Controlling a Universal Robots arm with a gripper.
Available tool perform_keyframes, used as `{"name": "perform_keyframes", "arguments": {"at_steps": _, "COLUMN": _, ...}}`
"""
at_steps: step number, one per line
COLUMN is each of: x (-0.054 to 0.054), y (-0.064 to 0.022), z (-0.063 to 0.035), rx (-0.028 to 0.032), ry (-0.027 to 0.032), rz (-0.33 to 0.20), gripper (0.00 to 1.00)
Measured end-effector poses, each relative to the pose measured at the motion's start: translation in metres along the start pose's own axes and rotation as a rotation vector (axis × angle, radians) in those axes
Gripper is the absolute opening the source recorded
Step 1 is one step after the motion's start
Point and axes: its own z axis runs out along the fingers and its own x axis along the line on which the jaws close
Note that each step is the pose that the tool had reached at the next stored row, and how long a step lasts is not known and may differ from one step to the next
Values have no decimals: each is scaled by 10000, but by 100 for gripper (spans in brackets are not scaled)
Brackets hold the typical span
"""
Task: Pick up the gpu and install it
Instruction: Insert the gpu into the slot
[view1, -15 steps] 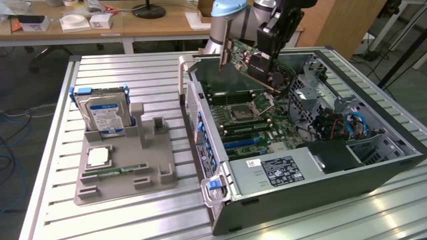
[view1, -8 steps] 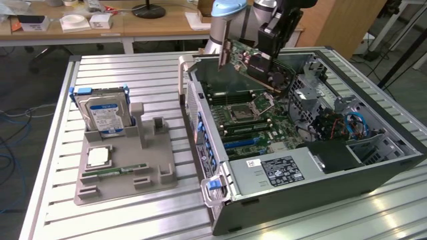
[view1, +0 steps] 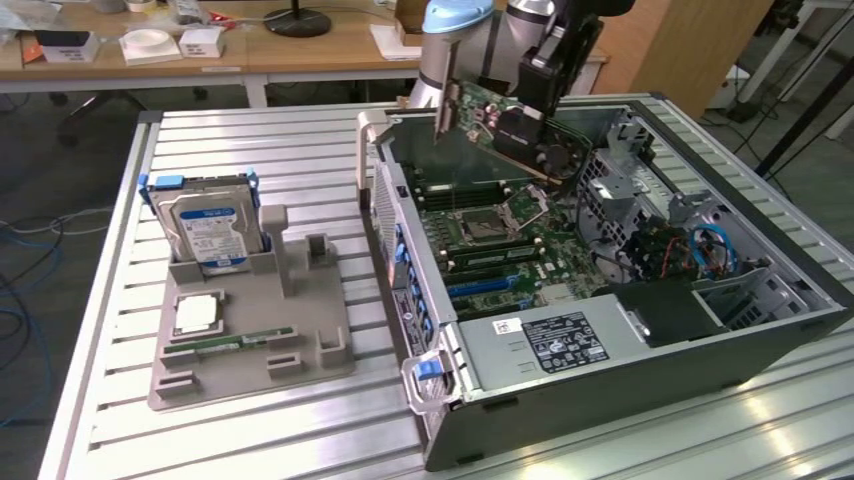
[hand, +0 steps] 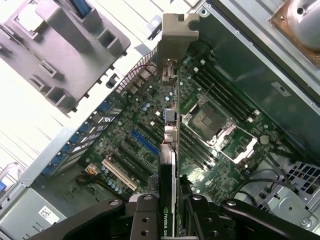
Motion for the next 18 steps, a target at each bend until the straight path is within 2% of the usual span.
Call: {"name": "perform_keyframes", "arguments": {"at_steps": 18, "x": 0, "y": 0, "z": 0, "rx": -18, "ry": 48, "rz": -980, "gripper": 26}}
